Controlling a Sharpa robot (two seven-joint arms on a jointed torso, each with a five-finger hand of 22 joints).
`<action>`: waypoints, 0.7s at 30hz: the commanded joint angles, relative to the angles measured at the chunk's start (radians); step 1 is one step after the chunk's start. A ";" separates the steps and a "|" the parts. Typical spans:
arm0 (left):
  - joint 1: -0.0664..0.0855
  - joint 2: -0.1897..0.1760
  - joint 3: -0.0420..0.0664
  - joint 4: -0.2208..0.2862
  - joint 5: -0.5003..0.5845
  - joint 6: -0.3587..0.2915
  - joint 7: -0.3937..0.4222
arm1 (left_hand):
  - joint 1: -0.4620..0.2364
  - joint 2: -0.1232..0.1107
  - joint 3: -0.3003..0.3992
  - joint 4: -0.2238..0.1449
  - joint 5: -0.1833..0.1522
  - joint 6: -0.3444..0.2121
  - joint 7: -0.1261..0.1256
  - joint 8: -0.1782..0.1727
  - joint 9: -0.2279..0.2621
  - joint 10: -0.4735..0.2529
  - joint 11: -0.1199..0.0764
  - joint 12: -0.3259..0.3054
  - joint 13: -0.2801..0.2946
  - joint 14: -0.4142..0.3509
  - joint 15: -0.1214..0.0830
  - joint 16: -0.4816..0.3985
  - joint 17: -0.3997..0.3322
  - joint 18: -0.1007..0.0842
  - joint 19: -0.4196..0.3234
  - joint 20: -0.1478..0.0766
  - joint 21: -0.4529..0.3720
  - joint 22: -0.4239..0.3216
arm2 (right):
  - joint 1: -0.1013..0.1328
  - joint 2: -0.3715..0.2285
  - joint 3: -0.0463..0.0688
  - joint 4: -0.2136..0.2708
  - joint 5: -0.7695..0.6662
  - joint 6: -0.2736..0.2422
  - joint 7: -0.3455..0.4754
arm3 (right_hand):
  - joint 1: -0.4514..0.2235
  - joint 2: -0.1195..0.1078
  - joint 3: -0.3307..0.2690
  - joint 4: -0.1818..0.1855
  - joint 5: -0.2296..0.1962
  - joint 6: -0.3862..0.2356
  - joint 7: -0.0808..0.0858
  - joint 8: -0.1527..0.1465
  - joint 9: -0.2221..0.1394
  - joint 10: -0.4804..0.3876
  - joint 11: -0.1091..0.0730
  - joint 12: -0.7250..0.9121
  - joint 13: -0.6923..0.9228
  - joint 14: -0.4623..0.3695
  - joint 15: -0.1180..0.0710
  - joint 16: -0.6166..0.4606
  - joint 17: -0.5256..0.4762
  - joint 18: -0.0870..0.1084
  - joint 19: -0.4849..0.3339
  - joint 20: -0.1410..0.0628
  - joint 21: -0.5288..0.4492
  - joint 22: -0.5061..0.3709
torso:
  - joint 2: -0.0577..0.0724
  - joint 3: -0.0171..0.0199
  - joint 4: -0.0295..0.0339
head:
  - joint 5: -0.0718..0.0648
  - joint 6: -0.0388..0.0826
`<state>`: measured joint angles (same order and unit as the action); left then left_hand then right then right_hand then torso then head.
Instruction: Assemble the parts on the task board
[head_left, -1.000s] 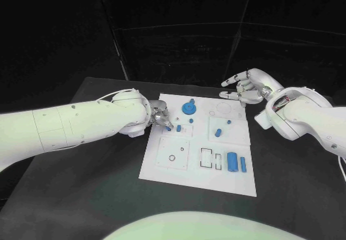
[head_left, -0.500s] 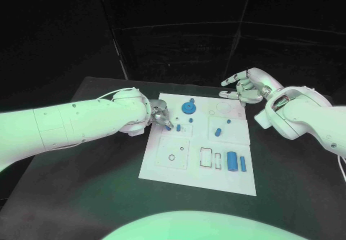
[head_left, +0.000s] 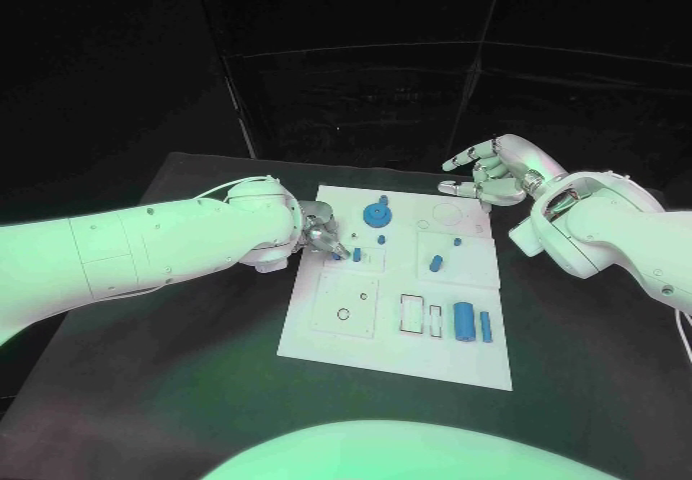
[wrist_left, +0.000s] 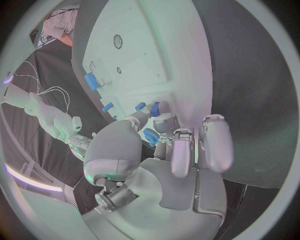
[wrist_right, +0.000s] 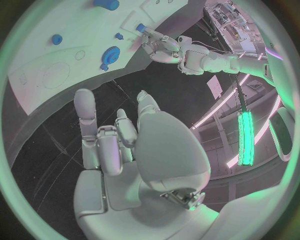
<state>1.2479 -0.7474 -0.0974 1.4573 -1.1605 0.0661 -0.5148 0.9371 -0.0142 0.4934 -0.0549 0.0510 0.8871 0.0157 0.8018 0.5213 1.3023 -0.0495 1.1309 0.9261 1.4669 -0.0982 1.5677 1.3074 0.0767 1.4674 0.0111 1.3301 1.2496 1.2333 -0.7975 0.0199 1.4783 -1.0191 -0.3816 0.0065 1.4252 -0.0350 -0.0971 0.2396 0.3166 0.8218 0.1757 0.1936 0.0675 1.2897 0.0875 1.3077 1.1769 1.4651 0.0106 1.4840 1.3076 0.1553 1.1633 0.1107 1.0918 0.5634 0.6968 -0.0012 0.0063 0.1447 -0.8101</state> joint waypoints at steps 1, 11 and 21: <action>-0.002 0.003 -0.002 -0.003 -0.005 0.027 -0.010 | -0.019 -0.001 -0.016 0.011 -0.004 0.000 0.006 -0.006 -0.002 0.000 0.002 0.005 0.001 0.104 -0.007 0.003 0.263 -0.007 -0.002 -0.007 0.004 0.003 | 0.002 0.000 0.001 0.002 0.002 0.002 0.007 | 0.000 0.014 -0.004 -0.001 0.006 -0.003 -0.002 0.006 0.001 0.006 -0.002 0.004 0.000 0.061 -0.006 -0.007 0.064 0.012 -0.004 -0.002 -0.006 -0.001 | 0.000 -0.0008 0.0001 | -0.001 -0.001; -0.002 0.009 -0.002 -0.016 -0.005 0.024 -0.009 | -0.036 0.000 -0.044 0.029 -0.004 0.003 0.005 -0.007 -0.004 -0.001 0.002 0.005 0.000 0.104 -0.007 0.003 0.263 -0.006 -0.002 -0.008 0.003 0.002 | 0.002 -0.001 0.001 0.003 0.002 0.001 0.007 | 0.000 0.014 -0.004 -0.001 0.006 -0.003 -0.002 0.006 0.001 0.005 -0.002 0.004 -0.001 0.061 -0.006 -0.007 0.063 0.012 -0.003 -0.002 -0.007 -0.001 | 0.000 -0.0003 -0.0001 | -0.003 0.001; -0.002 0.008 -0.002 -0.021 -0.005 0.024 -0.009 | -0.078 -0.021 -0.115 0.062 -0.004 0.009 0.006 -0.005 -0.004 0.001 0.003 0.009 0.000 0.104 -0.006 0.003 0.263 -0.007 -0.001 -0.008 0.005 0.006 | 0.002 -0.001 0.001 0.003 0.002 0.000 0.007 | -0.001 0.014 -0.005 -0.001 0.006 -0.003 -0.002 0.006 0.001 0.005 -0.002 0.004 -0.001 0.061 -0.006 -0.007 0.063 0.012 -0.003 -0.002 -0.007 -0.002 | 0.000 -0.0009 0.0010 | -0.005 0.001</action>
<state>1.2485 -0.7385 -0.0969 1.4389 -1.1605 0.0742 -0.5161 0.8681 -0.0340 0.3870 0.0072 0.0509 0.8939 0.0159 0.7984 0.5175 1.3024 -0.0497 1.1358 0.9258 1.4669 -0.0981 1.5677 1.3074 0.0767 1.4674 0.0111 1.3301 1.2546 1.2333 -0.7984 0.0199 1.4794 -1.0191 -0.3817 0.0066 1.4213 -0.0310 -0.0971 0.2396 0.3166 0.8218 0.1757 0.1936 0.0675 1.2897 0.0875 1.3077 1.1769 1.4652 0.0106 1.4801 1.3075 0.1555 1.1633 0.1107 1.0918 0.5634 0.6969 -0.0015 0.0063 0.1396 -0.8092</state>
